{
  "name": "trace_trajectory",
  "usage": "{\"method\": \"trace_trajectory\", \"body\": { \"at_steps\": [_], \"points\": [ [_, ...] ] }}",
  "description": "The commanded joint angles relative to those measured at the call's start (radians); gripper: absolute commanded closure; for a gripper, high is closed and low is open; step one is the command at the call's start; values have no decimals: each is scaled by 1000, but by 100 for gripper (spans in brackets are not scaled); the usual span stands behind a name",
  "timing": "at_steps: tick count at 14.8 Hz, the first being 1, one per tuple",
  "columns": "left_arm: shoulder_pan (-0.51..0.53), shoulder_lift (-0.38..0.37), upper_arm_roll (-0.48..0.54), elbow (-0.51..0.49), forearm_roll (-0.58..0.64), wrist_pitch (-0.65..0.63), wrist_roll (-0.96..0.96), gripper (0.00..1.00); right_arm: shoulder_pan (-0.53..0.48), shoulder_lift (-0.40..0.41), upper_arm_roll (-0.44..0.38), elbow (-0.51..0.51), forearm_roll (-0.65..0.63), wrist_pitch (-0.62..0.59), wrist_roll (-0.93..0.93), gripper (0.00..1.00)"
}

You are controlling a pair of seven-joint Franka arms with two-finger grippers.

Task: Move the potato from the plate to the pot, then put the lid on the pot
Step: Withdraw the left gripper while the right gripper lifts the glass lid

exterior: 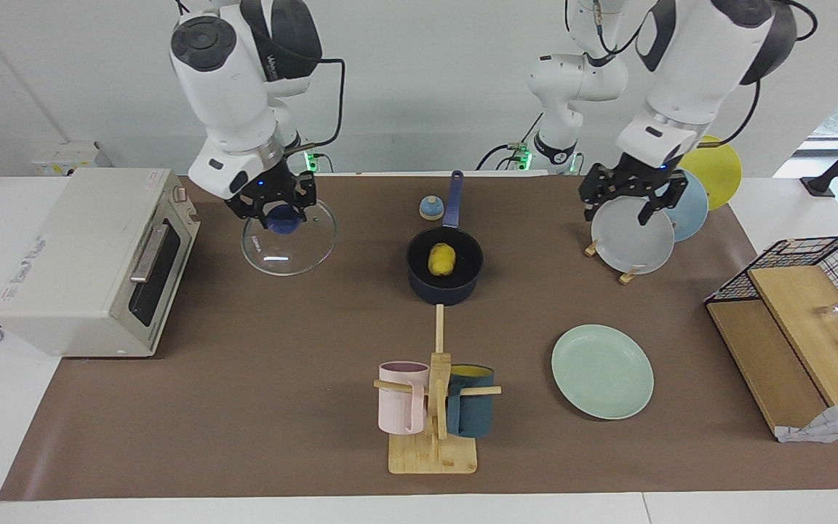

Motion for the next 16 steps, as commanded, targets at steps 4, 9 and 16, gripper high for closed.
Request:
{"method": "trace_trajectory", "body": {
  "at_steps": [4,9,16],
  "points": [
    [71,-81,-16,-9,34,-185,28,0,197,40,66,-11,-4,117,289,100],
    [53,-100,-19,-49,33,-168,17,0,300,117,66,-61,-25,305,429,100],
    [39,-8,-2,109,34,-165,20,0,363,106,65,-192,-33,460,450,100]
  ]
}}
